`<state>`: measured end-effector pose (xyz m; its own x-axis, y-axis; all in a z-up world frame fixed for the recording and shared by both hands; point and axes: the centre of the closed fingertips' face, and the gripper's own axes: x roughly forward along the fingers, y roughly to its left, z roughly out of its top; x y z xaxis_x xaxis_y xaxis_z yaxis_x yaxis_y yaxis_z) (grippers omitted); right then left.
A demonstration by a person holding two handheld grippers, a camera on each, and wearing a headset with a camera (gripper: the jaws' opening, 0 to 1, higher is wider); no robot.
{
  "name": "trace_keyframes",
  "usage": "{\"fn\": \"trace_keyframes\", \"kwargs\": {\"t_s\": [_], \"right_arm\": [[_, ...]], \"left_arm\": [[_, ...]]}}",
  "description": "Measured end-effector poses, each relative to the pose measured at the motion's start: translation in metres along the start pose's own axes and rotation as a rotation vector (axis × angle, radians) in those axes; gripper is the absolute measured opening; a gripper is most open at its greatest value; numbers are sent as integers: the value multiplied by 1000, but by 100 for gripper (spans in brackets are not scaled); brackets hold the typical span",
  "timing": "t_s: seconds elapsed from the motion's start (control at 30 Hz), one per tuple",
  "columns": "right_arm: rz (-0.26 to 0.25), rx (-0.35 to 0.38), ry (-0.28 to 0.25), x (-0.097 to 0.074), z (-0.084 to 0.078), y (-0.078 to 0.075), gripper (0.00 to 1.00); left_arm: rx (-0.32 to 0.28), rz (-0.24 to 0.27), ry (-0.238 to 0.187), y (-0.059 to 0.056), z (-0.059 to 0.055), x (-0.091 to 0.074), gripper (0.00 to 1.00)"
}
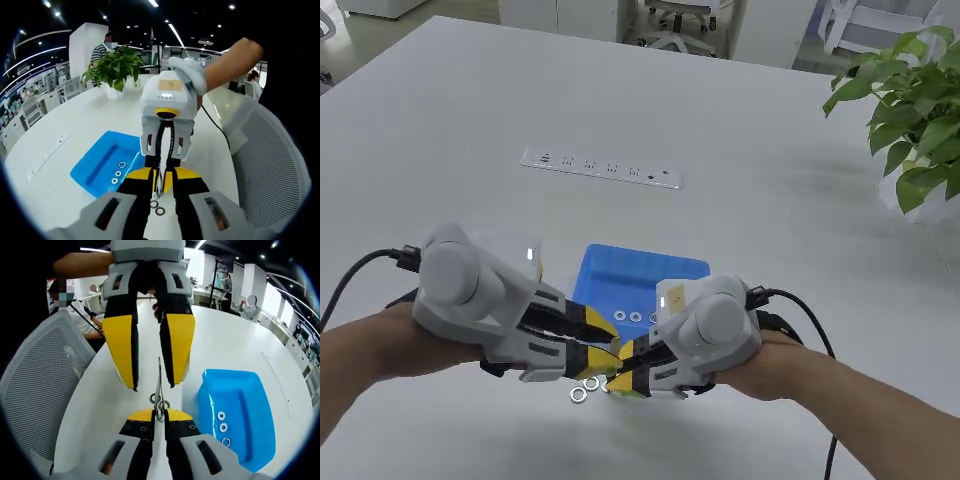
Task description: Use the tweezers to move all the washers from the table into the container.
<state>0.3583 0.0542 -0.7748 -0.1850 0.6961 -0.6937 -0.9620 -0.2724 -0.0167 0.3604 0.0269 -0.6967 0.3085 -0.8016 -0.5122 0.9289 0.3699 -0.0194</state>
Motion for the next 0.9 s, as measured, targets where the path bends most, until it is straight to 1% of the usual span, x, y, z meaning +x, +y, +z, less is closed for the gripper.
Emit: {"fn": "trace_keyframes", "kwargs": {"t_s": [0.1, 0.17, 0.27, 0.47, 0.73, 0.8, 0.83, 0.9], "right_arm": [[1, 0, 0, 0, 0, 0, 8], [1, -1, -1, 0, 0, 0, 8], [3, -2, -1, 0, 0, 1, 8], [-1, -4, -4, 0, 1, 1, 8], [-7, -7, -10, -5, 4, 0, 8], [-8, -8, -12, -6, 6, -1, 8], [-10, -10, -13, -7, 7, -1, 8], [-13, -13, -16, -9, 10, -2, 8]], "left_arm": [[-8, 9, 9, 2, -4, -2, 25], [-25, 13, 9, 3, -6, -4, 30], [-27, 26, 13, 4, -8, -6, 35], [-58, 38, 12, 3, -14, -9, 45], [-102, 53, -11, 2, -22, -16, 60], [-107, 54, -15, 2, -24, -18, 61], [-117, 57, -17, 2, -25, -19, 63], [-124, 66, -21, 0, -24, -20, 67]]}}
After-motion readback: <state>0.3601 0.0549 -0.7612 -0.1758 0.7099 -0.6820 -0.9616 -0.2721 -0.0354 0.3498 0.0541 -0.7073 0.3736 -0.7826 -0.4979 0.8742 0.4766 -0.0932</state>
